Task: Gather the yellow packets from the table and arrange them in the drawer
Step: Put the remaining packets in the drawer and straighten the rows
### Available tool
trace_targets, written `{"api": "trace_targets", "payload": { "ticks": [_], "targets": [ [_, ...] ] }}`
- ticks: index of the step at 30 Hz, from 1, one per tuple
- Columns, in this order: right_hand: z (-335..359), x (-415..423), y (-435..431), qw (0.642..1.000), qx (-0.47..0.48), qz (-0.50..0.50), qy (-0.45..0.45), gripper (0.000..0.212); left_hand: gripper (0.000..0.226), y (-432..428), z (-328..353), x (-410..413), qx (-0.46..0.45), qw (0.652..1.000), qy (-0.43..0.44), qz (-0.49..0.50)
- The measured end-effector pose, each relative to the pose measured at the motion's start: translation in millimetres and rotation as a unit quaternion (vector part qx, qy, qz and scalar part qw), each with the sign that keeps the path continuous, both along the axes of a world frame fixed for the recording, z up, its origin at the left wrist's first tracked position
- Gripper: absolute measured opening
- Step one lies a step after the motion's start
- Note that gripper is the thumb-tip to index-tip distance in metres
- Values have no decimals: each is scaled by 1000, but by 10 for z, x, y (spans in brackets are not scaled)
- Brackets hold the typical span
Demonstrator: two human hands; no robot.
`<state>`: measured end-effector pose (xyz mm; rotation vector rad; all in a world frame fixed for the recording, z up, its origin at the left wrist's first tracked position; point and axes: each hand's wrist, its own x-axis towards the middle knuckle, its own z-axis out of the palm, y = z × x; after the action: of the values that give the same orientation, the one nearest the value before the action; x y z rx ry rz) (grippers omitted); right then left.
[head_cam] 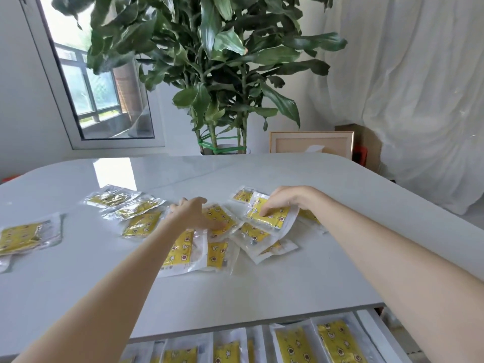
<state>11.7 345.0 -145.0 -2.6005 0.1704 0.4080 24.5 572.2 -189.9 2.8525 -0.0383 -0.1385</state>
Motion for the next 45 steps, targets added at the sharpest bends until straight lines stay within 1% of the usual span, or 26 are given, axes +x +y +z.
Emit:
{"api": "trace_targets", "payload": {
  "ticks": [2,5,7,9,11,13,16,19,22,25,27,28,31,33,35,38,40,41,42,45],
  "targets": [
    [0,50,24,1000,-23,13,4,21,102,-19,47,25,-33,999,16,5],
    [-1,107,26,999,-30,20,20,26,106,-42,91,38,-73,997,27,9],
    [-1,117,34,999,-35,27,29,45,107,-51,122,27,-109,994,20,16],
    [6,109,50,998,-38,30,36,54,103,-55,147,15,-160,987,11,26],
    [21,111,61,998,-30,32,33,55,98,-59,183,-2,-206,978,-7,36],
    [21,110,56,999,-5,26,21,51,93,-60,223,-5,-248,967,-28,44],
    [26,71,50,1000,19,16,-8,52,86,-68,313,-20,-316,946,-42,66],
    [63,41,37,999,25,10,-45,53,79,-78,416,-63,-385,919,-42,77],
    [184,-64,29,995,37,-5,-92,61,72,-90,545,-178,-448,887,-57,93],
    [344,-180,0,987,54,-24,-151,70,68,-66,702,-347,-550,827,-73,96],
    [474,-285,-12,979,71,-35,-190,73,58,-35,812,-497,-604,788,-81,92],
    [536,-355,-14,974,88,-42,-207,76,51,-12,858,-575,-623,773,-82,90],
    [673,-598,-23,956,152,-54,-243,87,24,75,966,-816,-656,744,-70,103],
    [709,-782,-18,943,204,-62,-257,91,18,148,993,-962,-687,716,-50,112],
    [698,-956,9,926,264,-63,-264,91,16,202,996,-1135,-708,695,-56,112],
    [642,-1236,71,910,312,-62,-264,89,12,245,975,-1449,-717,683,-98,99],
    [594,-1401,102,895,359,-65,-258,80,9,280,948,-1666,-727,672,-117,79],
    [578,-1498,129,884,390,-61,-251,71,8,312,922,-1760,-722,676,-127,70],
    [556,-1586,150,877,415,-51,-236,62,8,351,894,-1849,-710,688,-136,61],
    [474,-1862,219,879,437,-24,-187,52,16,498,801,-2106,-679,720,-140,44]
  ]
}}
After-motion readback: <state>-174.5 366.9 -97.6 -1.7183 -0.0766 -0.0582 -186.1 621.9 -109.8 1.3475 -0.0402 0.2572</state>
